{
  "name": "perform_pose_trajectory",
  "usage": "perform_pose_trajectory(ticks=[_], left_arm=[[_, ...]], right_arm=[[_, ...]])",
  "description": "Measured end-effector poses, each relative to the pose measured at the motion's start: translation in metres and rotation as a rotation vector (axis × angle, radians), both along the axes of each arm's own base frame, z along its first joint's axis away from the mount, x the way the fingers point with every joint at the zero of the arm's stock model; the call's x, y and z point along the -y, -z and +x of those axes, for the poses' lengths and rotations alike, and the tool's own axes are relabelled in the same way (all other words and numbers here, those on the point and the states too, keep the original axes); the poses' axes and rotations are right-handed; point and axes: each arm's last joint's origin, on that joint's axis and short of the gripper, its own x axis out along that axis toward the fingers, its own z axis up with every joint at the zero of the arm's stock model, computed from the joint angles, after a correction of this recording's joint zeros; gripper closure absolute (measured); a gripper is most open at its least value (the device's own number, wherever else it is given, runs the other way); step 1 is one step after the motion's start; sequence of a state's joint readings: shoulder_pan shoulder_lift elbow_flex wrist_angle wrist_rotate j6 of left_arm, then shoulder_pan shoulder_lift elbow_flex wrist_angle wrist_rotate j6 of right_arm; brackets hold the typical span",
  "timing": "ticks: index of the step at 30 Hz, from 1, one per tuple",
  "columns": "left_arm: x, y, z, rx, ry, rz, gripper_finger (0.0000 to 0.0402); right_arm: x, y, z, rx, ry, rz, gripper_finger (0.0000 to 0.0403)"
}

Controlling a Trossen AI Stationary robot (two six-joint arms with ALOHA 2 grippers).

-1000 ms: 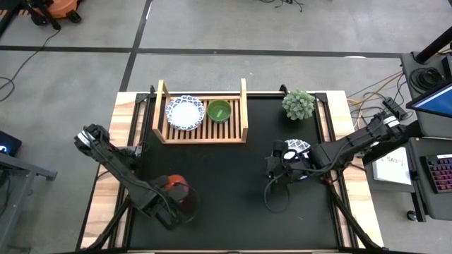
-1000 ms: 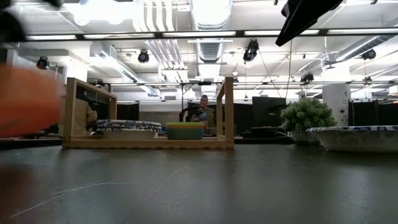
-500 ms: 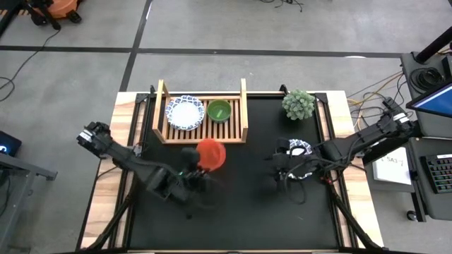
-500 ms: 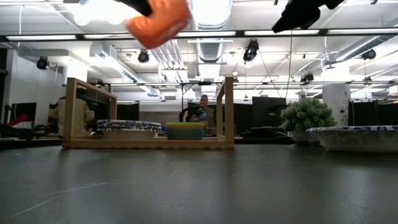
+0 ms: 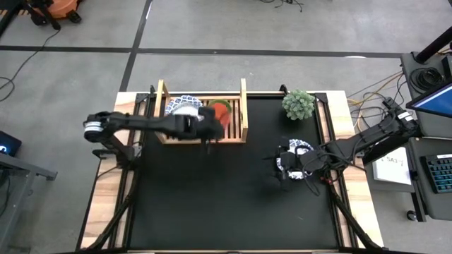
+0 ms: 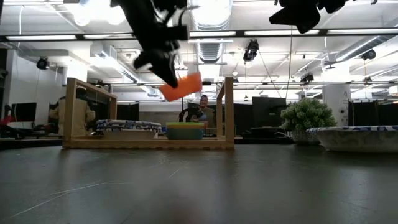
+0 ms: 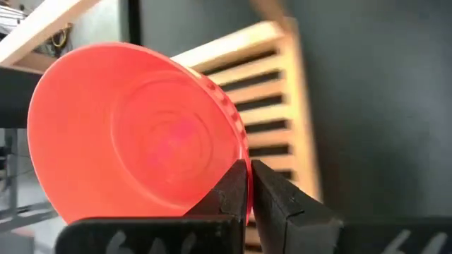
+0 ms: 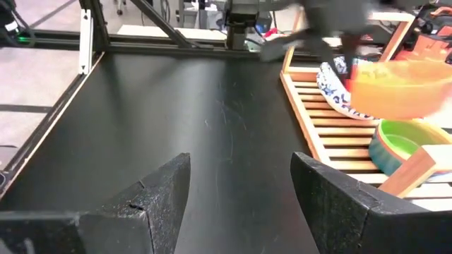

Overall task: Place and stack bowls onto a shelf
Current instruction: Stack the orange bowl on top of the green bowl on the shelf

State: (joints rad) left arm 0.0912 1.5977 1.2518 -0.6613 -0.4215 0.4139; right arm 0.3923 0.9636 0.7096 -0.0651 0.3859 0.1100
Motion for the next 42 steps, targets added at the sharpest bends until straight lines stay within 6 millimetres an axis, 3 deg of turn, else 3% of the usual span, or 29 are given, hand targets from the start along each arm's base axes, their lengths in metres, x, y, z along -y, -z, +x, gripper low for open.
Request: perform_pose_trajectory(ticks=[7, 13, 26, 37, 42], left_arm=[[-0.071, 0.001, -0.006, 0.119, -0.030, -0.117, 0.0401], [-0.101, 0.005, -0.014, 0.174, -0.069, -0.210, 0.0401], [-0.115, 0.035, -0.001, 0.109, -0.150, -0.185, 0.0392], [-0.114, 0.035, -0.001, 0.121, -0.175, -0.199, 0.0317], [-0.114, 0.025, -0.001, 0.105, -0.211, -0.226, 0.0283]], right_arm=[[0.000, 0.001, 0.001, -0.004, 0.000, -0.002, 0.0168], [0.000, 0.001, 0.001, -0.003, -0.003, -0.010, 0.0168], [0.000, 0.001, 0.001, -0.003, -0.001, -0.007, 0.0168], [0.000, 0.001, 0.001, -0.001, 0.009, 0.019, 0.0168], [-0.001, 0.001, 0.001, 0.008, 0.014, 0.037, 0.0168]])
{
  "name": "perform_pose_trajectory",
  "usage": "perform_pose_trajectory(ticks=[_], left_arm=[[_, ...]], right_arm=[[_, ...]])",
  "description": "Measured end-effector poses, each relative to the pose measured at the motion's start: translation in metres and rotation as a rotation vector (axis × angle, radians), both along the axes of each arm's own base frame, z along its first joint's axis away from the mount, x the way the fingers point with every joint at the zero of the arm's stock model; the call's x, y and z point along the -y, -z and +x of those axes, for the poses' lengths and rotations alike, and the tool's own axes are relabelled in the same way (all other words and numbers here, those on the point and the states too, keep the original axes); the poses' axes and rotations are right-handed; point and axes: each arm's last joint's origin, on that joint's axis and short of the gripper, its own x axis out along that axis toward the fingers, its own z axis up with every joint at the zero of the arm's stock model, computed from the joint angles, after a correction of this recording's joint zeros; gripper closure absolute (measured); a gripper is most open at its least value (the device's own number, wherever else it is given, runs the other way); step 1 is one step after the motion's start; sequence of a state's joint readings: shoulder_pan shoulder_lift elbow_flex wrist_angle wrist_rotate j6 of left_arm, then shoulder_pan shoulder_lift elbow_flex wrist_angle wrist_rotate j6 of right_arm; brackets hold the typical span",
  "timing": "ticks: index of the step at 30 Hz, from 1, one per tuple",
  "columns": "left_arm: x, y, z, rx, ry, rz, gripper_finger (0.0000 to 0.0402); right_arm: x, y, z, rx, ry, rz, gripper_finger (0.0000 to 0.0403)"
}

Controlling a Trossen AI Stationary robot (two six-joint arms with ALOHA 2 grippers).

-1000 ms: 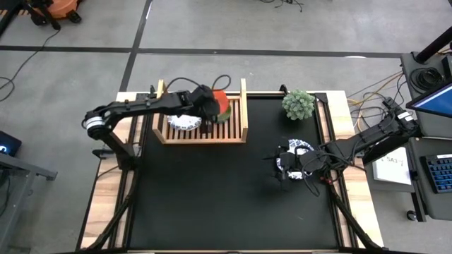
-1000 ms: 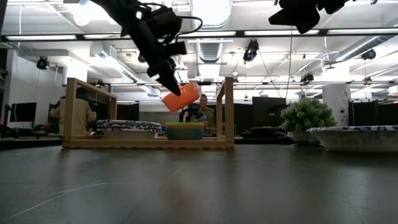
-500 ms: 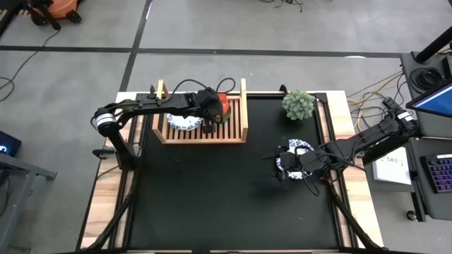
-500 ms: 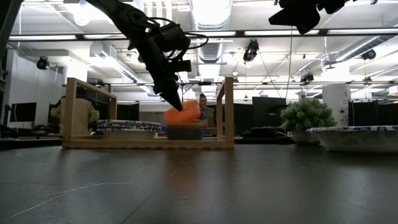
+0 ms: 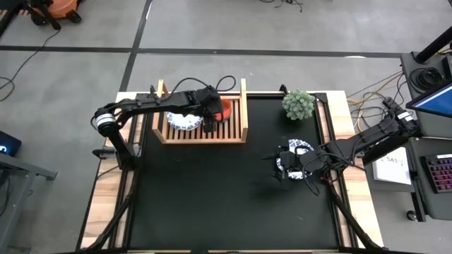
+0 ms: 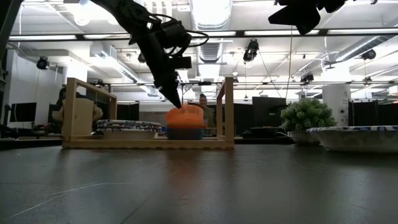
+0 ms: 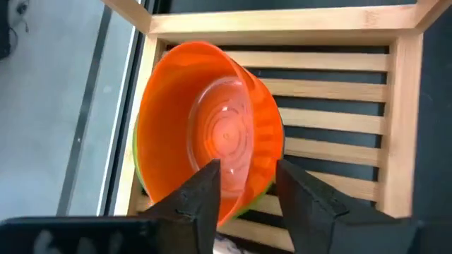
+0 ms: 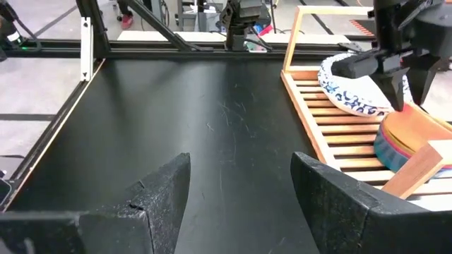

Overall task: Place and stack bowls onto a shelf
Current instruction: Stack the orange bowl on top of the green bowl on the shelf

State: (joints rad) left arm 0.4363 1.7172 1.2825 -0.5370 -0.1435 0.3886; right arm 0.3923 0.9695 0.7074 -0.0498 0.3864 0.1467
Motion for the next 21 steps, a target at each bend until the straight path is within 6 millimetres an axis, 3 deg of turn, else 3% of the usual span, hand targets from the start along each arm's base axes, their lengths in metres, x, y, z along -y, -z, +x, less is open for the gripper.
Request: perform_pose_trajectory(ticks=[11, 21], left_arm=[[-0.008, -0.032, -0.002, 0.111, -0.032, 0.038, 0.0263], [-0.014, 0.006, -0.007, 0.306, -0.171, 0.018, 0.0308]], right_arm=[[0.000, -0.001, 0.000, 0.010, 0.004, 0.014, 0.0167], [0.000, 0.000, 0.000, 0.006, 0.003, 0.011, 0.0168]])
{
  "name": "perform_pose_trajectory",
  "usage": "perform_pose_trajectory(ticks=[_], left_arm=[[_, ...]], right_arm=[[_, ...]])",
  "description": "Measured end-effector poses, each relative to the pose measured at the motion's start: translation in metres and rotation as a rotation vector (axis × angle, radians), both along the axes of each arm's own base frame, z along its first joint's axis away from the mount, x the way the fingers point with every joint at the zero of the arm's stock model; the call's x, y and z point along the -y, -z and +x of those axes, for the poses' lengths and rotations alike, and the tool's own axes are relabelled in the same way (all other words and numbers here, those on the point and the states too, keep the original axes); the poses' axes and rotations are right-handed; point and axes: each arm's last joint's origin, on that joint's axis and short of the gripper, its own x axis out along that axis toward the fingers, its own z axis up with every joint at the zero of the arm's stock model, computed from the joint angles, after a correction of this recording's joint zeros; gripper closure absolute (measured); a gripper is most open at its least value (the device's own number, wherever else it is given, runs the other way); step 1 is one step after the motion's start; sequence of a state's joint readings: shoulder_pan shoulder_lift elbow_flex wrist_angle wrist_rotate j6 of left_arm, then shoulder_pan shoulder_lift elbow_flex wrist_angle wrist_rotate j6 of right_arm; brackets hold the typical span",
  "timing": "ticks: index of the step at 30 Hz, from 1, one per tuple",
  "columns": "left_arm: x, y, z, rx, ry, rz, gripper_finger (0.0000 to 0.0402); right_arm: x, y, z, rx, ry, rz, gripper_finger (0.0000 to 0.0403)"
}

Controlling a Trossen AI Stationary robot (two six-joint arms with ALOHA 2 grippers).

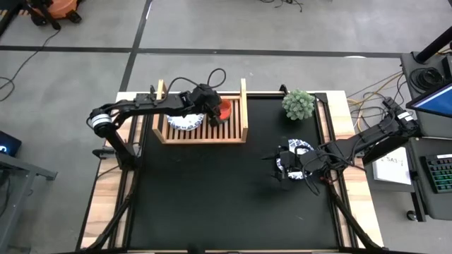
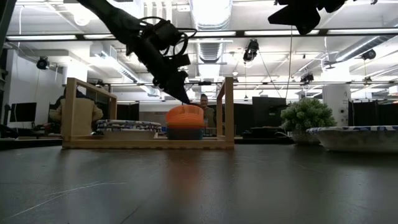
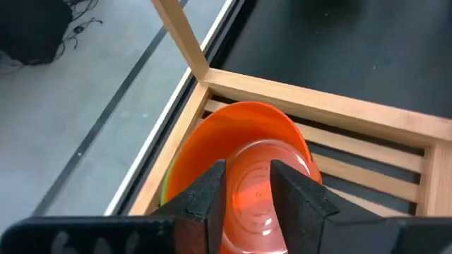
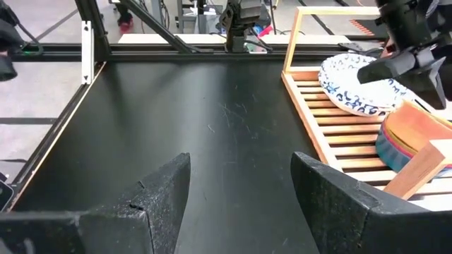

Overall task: Place and stack bowls onto a shelf
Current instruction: Stack the orange bowl on top of the green bowl on the shelf, then stack the blue patterned bowl on top of the blue patterned bowl on the shelf

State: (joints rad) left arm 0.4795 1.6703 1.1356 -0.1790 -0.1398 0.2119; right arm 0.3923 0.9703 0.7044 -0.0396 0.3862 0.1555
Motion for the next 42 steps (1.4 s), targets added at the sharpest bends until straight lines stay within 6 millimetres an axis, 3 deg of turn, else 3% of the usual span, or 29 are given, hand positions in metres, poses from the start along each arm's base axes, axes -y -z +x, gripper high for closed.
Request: perform_pose_trajectory(ticks=[19, 28, 34, 42], left_arm=[[0.009, 0.020, 0.010, 0.040, -0.061, -0.101, 0.0327], [0.017, 0.019, 0.014, 0.062, -0.073, -0.131, 0.0327], [0.046, 0.001, 0.018, 0.105, 0.001, -0.118, 0.0327], [0.105, -0.028, 0.009, 0.170, 0.165, -0.105, 0.0327]], right_arm=[[0.000, 0.001, 0.000, -0.008, -0.007, -0.022, 0.0168], [0.000, 0.001, 0.000, -0.008, 0.005, 0.009, 0.0168], [0.000, 0.001, 0.000, -0.008, 0.017, 0.042, 0.0168], [0.003, 0.002, 0.000, -0.002, 0.093, 0.128, 0.0168]])
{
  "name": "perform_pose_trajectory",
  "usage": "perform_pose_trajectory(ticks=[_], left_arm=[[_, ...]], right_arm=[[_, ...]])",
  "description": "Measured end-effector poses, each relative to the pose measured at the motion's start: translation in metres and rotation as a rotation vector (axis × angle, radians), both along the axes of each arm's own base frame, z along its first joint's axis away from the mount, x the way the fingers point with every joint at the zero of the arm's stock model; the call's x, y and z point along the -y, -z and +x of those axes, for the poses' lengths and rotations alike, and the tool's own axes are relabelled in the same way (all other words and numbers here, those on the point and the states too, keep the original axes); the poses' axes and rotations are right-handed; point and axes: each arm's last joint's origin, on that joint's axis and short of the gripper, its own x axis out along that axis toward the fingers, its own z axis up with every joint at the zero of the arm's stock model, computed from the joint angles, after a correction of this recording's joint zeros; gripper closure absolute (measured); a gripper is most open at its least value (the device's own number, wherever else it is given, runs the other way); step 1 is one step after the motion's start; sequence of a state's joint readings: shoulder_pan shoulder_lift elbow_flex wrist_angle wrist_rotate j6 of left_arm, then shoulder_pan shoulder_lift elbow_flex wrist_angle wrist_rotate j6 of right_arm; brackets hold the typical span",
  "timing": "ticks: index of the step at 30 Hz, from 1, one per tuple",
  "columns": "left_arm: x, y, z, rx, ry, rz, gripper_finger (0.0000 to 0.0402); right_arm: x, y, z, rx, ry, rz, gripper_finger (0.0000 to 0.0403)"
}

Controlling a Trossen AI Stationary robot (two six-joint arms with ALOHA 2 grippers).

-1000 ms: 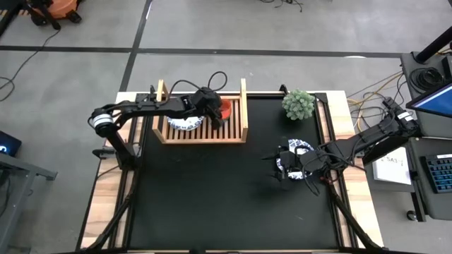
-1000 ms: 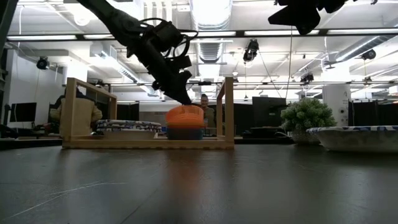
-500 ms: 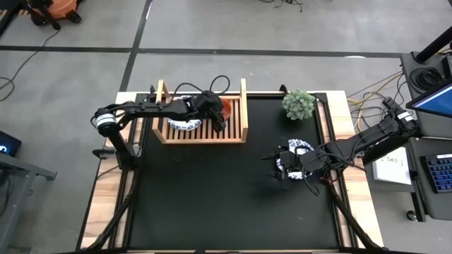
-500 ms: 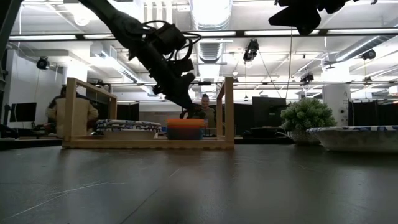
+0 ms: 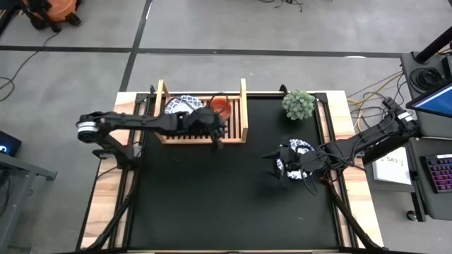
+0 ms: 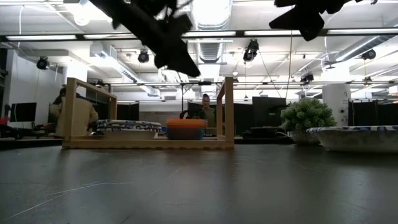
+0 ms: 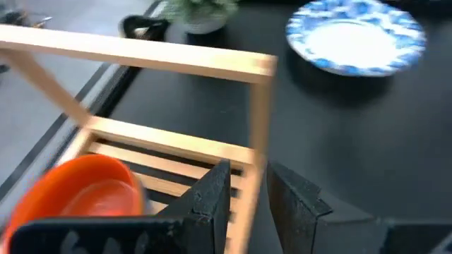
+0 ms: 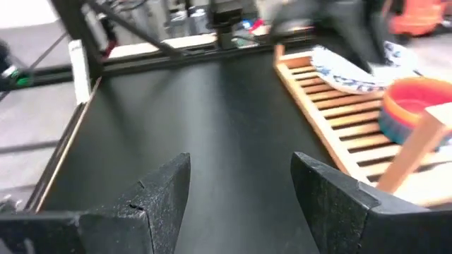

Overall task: Place and stack bowls onto a shelf
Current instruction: Stack the blue patterned bowl on top of the blue patterned bowl on the shelf

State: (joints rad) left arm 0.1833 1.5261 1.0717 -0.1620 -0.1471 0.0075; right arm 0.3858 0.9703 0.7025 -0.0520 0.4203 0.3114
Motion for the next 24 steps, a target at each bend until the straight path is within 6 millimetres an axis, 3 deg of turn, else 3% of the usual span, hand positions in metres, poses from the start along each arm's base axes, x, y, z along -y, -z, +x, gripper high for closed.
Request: perform_pose_trajectory(ticks=[5, 12, 20, 24], left_arm=[[0.032, -0.009, -0.023, 0.058, 0.020, -0.005, 0.0327], [0.064, -0.012, -0.057, 0.180, 0.003, -0.054, 0.0327], [0.073, -0.004, -0.076, 0.275, 0.031, -0.061, 0.0327], [0.072, -0.002, -0.078, 0.283, 0.004, -0.045, 0.0327]], right_arm=[[0.011, 0.000, 0.002, -0.012, 0.124, 0.116, 0.0168], [0.029, 0.002, -0.002, -0.230, 0.336, 0.256, 0.0168], [0.032, 0.022, 0.015, -0.557, 0.453, 0.430, 0.0168], [0.031, 0.035, 0.023, -0.760, 0.574, 0.419, 0.0168]])
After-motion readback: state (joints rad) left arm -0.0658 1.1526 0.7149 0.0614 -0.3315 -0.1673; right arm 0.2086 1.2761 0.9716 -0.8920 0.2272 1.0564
